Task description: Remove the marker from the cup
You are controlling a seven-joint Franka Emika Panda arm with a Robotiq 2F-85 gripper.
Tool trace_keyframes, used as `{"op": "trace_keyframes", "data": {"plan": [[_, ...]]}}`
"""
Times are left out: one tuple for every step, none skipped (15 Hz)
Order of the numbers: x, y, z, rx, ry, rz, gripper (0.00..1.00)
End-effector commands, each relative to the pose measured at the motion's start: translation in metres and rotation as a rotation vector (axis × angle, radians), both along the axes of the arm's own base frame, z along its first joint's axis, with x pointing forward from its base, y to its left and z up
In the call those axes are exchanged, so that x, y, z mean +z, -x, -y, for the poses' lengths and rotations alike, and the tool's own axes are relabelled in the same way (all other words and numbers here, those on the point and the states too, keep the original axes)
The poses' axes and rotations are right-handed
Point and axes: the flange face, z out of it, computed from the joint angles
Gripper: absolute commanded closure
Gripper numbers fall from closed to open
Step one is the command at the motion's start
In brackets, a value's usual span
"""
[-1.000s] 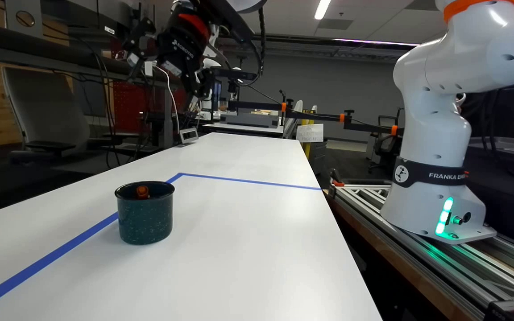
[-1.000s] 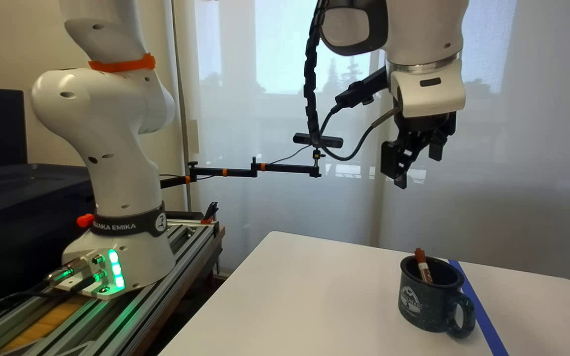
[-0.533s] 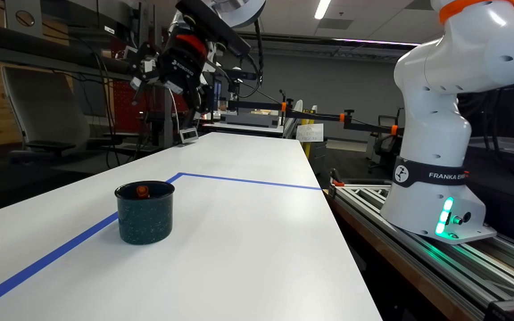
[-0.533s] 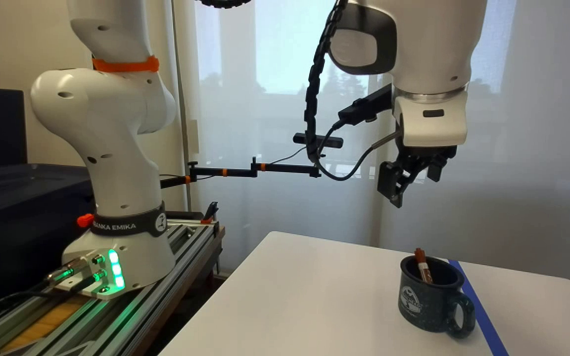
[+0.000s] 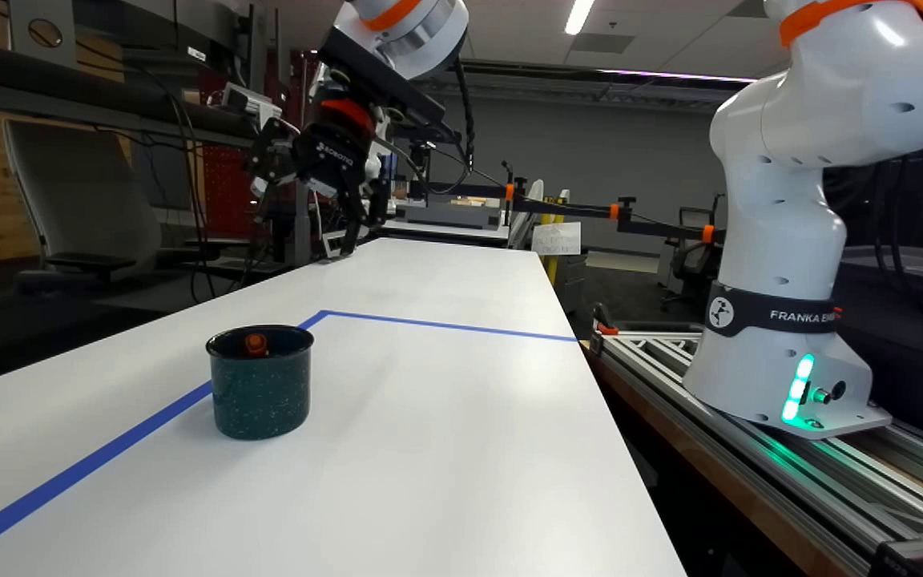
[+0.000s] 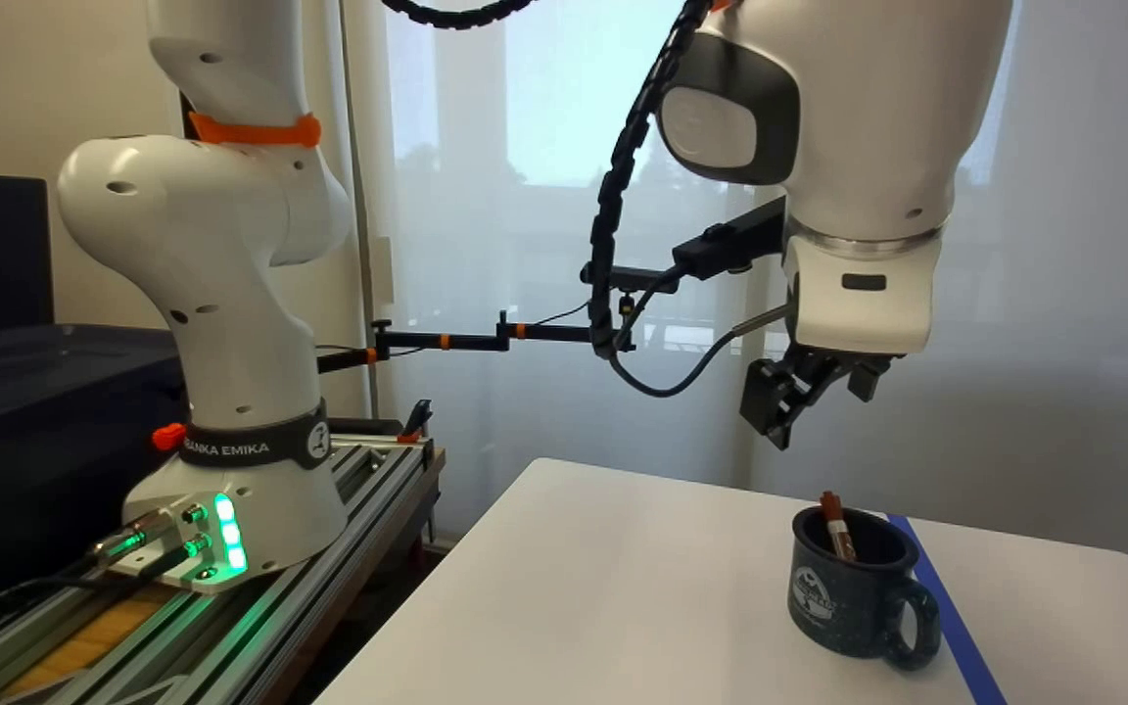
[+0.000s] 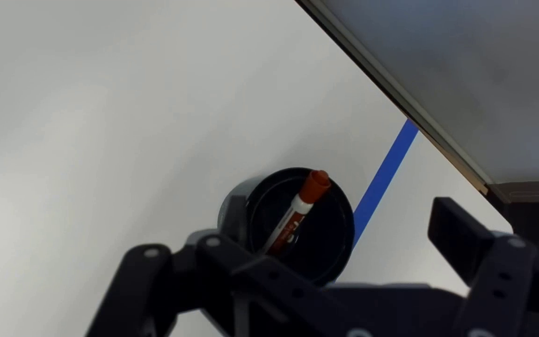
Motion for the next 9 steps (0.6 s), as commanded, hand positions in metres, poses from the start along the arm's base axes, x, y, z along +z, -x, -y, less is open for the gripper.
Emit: {"op": "trace_keyframes", "data": {"plan": [[-0.006,-0.01,0.003,-0.008,-0.064,0.005,0.0],[-0.009,-0.012,0.003,-0.02,-0.073,0.015,0.0],[-0.014,-0.014,0.005,-0.039,-0.073,0.017,0.0],[-0.015,-0.016,0.006,-0.048,-0.118,0.006,0.0],[-0.013,-0.008,0.002,-0.035,-0.061,-0.002,0.0],[-0.016,-0.009,0.002,-0.042,-0.075,-0.005,0.0],[-0.018,-0.011,0.003,-0.046,-0.08,-0.007,0.0],[-0.019,-0.012,0.004,-0.048,-0.082,-0.008,0.0],[-0.019,-0.013,0.004,-0.049,-0.083,-0.007,0.0]]}}
